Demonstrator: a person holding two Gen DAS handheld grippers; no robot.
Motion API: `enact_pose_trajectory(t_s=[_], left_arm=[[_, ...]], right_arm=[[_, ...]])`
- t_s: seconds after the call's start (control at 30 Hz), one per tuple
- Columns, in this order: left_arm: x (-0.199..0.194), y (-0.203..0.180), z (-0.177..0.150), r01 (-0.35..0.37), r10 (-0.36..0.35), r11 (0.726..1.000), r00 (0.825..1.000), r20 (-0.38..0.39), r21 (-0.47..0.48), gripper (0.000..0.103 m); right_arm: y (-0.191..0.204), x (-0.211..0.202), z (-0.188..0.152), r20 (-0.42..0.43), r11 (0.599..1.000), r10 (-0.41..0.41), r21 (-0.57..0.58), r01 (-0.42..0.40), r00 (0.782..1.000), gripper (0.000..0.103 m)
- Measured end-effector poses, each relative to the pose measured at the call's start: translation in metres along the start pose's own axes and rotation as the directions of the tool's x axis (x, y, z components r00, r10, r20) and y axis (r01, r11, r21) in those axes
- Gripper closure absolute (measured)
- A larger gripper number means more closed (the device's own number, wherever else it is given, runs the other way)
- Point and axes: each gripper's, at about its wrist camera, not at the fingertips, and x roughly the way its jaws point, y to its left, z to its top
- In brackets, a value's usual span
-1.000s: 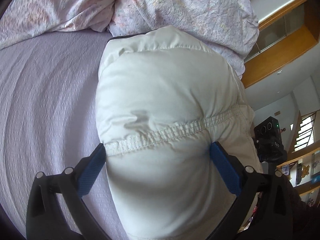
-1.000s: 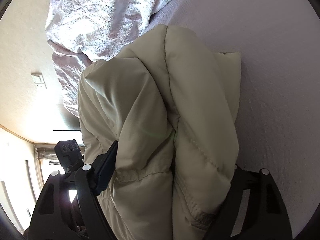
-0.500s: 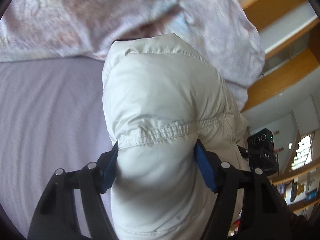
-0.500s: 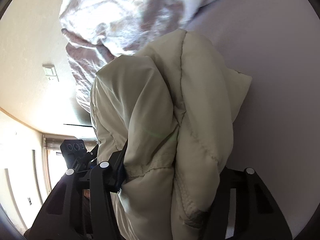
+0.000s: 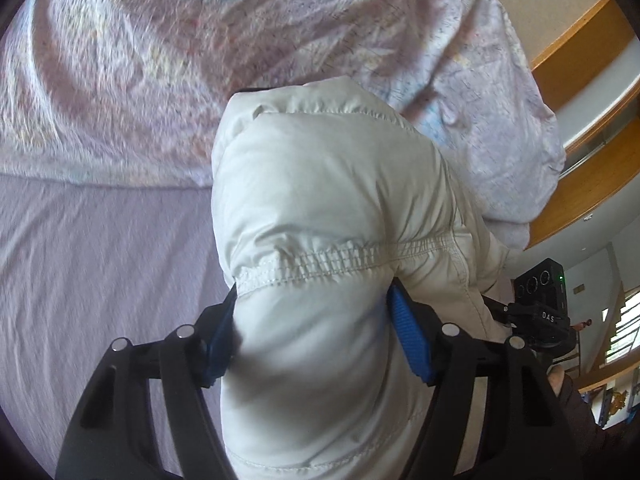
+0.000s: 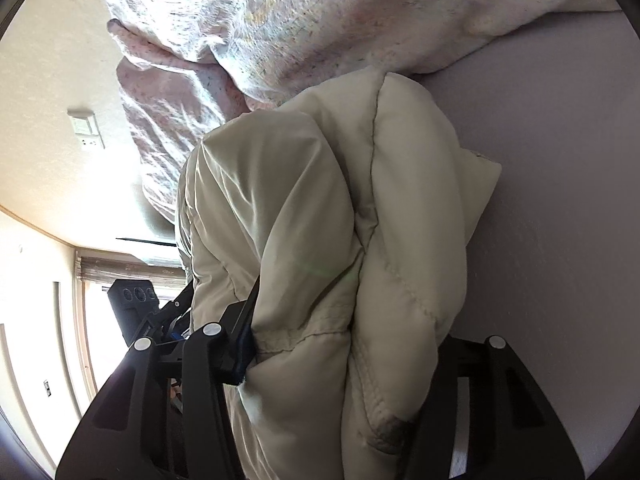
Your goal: Fold large clothes
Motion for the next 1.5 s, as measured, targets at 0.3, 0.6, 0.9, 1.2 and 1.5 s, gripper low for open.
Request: enact_pose_trajectory(t_s=[0.3,0.6,0.9,1.2,1.5], left_arm=[[0.007,-0.005,0.001,-0.058,0.058,0.998,0.998,0.005,0.040,0.031],[0.005,-0.011,0.001,-0.133,0.132,0.991,0.991,0.017,0.036,0.020],[-0.012,-0.022,0.001,-0.242,0.239,0.968,0.970,0.052,0.064,0.017],[-0.045,-0.047,-0.017,-0.339,0.319,0.934,0.933,0.165,0.109,0.013],[-0.030,-0.076,-0.044,-0.371,0.347,0.910,0.926,0.149,0.186,0.012]], right_arm=[[-0.006,-0.007,-0.012,0.021,0.999,-0.030,0.037,0.030,0.999,0.047],[0.009,-0.018,-0.021,0.048,0.979,-0.205,0.023,0.204,0.978,0.027],[0.037,-0.052,-0.028,0.145,0.916,-0.387,-0.058,0.398,0.911,0.022],[0.072,-0.099,-0.048,0.394,0.828,-0.503,-0.036,0.560,0.769,0.022],[0.116,-0.055,-0.088,0.371,0.772,-0.417,-0.338,0.539,0.830,0.067]])
